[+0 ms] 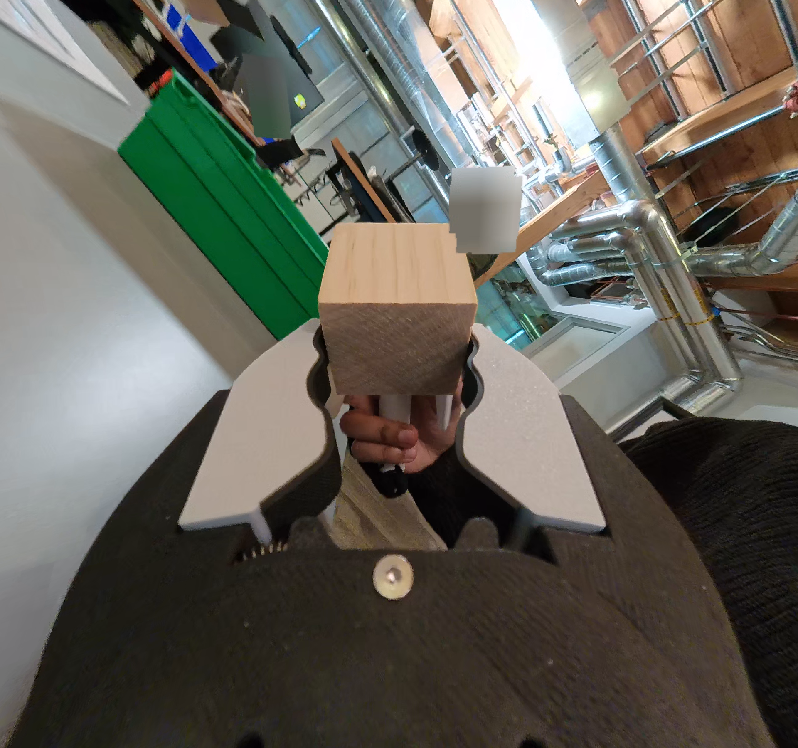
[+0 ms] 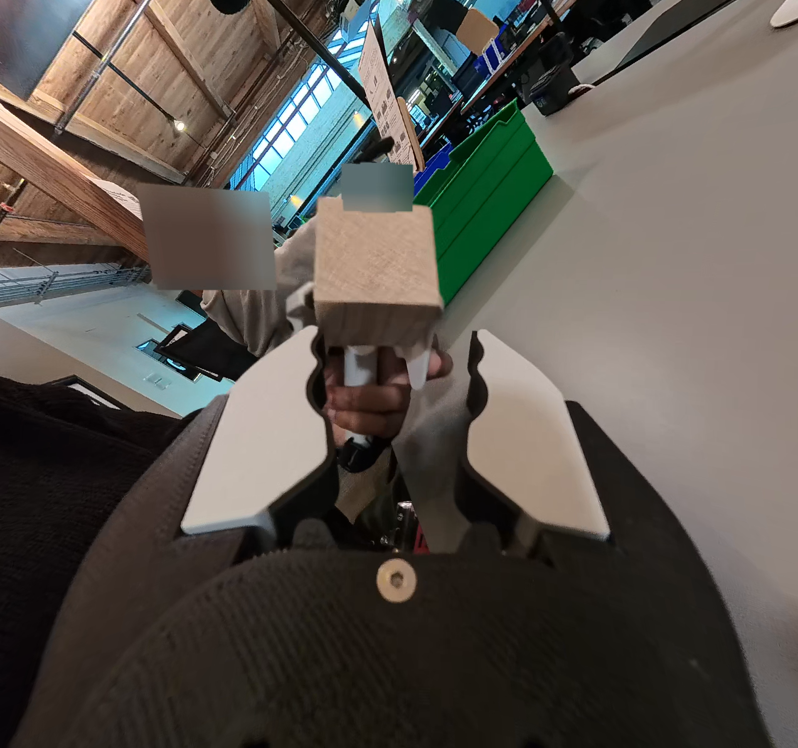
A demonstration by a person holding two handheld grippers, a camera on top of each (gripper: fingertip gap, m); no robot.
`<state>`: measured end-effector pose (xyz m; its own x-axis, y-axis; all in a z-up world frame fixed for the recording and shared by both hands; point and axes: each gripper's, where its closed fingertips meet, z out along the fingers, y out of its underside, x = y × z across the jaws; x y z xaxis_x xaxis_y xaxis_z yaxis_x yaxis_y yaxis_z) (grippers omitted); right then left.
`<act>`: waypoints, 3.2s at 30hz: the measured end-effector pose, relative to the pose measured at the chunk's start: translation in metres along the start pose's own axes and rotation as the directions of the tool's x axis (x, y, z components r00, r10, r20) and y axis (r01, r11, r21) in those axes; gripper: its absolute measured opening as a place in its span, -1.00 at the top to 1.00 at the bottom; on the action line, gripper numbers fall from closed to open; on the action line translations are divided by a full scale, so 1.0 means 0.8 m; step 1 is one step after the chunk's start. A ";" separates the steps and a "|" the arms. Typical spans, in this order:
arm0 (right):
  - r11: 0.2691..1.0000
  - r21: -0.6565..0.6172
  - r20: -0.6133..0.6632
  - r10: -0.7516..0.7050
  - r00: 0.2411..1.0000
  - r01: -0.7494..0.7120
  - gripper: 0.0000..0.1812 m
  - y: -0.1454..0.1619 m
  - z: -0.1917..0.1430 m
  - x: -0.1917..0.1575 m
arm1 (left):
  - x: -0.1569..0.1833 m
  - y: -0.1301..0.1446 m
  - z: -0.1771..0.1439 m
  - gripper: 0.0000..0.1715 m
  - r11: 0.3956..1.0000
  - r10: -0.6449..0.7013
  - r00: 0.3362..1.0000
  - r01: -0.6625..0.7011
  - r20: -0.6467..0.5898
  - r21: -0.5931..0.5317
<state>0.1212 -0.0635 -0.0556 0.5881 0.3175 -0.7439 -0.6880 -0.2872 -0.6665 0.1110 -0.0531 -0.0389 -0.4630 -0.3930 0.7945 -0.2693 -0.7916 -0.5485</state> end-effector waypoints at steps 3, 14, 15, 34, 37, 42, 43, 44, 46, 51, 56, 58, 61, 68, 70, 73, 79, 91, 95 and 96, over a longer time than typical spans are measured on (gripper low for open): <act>1.000 0.012 0.004 0.003 1.000 -0.003 0.29 -0.003 -0.003 0.000 | 0.035 -0.045 -0.013 0.31 0.990 0.125 0.992 -0.126 0.012 0.070; 0.998 0.048 -0.009 0.031 0.999 -0.031 0.32 -0.009 -0.006 0.006 | 0.048 -0.261 -0.242 0.29 0.890 0.421 0.592 -0.416 0.687 -0.188; 0.998 0.046 -0.006 0.034 0.999 -0.034 0.32 -0.009 -0.005 0.005 | 0.030 -0.260 -0.260 0.29 0.902 0.421 0.557 -0.343 0.716 -0.264; 0.991 0.101 0.020 0.081 0.997 -0.083 0.35 -0.023 -0.015 0.008 | -0.096 -0.168 -0.359 0.29 0.765 0.558 0.279 0.194 0.782 -0.615; 0.991 0.101 0.027 0.090 0.996 -0.092 0.35 -0.023 -0.014 0.008 | -0.104 -0.152 -0.363 0.29 0.746 0.540 0.304 0.258 0.784 -0.614; 0.991 0.097 0.025 0.085 0.996 -0.087 0.35 -0.022 -0.013 0.007 | -0.116 -0.145 -0.368 0.29 0.711 0.556 0.299 0.313 0.776 -0.630; 0.991 0.099 0.026 0.085 0.996 -0.087 0.35 -0.022 -0.013 0.007 | -0.118 -0.145 -0.367 0.29 0.707 0.553 0.303 0.322 0.776 -0.630; 0.991 0.100 0.026 0.086 0.996 -0.088 0.35 -0.022 -0.013 0.007 | -0.120 -0.143 -0.366 0.29 0.705 0.548 0.310 0.329 0.777 -0.628; 0.991 0.100 0.025 0.086 0.996 -0.089 0.35 -0.022 -0.013 0.008 | -0.124 -0.142 -0.365 0.29 0.702 0.544 0.317 0.336 0.777 -0.628; 0.991 0.097 0.024 0.085 0.996 -0.087 0.36 -0.021 -0.012 0.007 | -0.134 -0.139 -0.366 0.29 0.693 0.543 0.317 0.353 0.777 -0.629; 0.991 0.097 0.024 0.090 0.996 -0.092 0.36 -0.022 -0.012 0.008 | -0.135 -0.134 -0.369 0.29 0.690 0.510 0.343 0.385 0.789 -0.613; 0.991 0.097 0.025 0.093 0.995 -0.095 0.36 -0.021 -0.012 0.009 | -0.137 -0.136 -0.369 0.29 0.695 0.508 0.340 0.382 0.792 -0.609; 0.991 0.096 0.025 0.094 0.995 -0.096 0.36 -0.021 -0.012 0.009 | -0.139 -0.138 -0.368 0.29 0.690 0.516 0.336 0.382 0.788 -0.615; 0.990 0.096 0.027 0.097 0.995 -0.100 0.36 -0.022 -0.012 0.009 | -0.143 -0.139 -0.366 0.28 0.649 0.519 0.351 0.432 0.780 -0.626; 0.990 0.097 0.027 0.097 0.995 -0.100 0.36 -0.022 -0.012 0.009 | -0.145 -0.139 -0.365 0.28 0.638 0.514 0.354 0.452 0.781 -0.624; 0.990 0.097 0.027 0.099 0.995 -0.101 0.36 -0.022 -0.013 0.009 | -0.148 -0.140 -0.364 0.29 0.634 0.510 0.349 0.465 0.786 -0.618; 0.989 0.100 0.030 0.104 0.994 -0.107 0.37 -0.023 -0.013 0.010 | -0.152 -0.144 -0.363 0.29 0.643 0.520 0.332 0.454 0.787 -0.617; 0.989 0.098 0.033 0.107 0.994 -0.110 0.37 -0.023 -0.013 0.010 | -0.148 -0.156 -0.358 0.21 0.674 0.518 0.312 0.423 0.796 -0.605; 0.989 0.099 0.033 0.107 0.994 -0.109 0.37 -0.023 -0.014 0.010 | -0.147 -0.157 -0.359 0.20 0.682 0.518 0.306 0.415 0.799 -0.602; 0.989 0.099 0.033 0.107 0.994 -0.110 0.37 -0.023 -0.014 0.010 | -0.147 -0.157 -0.359 0.20 0.685 0.518 0.305 0.412 0.799 -0.601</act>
<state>0.1429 -0.0657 -0.0498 0.4969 0.3147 -0.8087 -0.7871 -0.2291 -0.5727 -0.0429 0.2269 -0.1383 0.3938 -0.9040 0.1666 -0.8828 -0.4225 -0.2052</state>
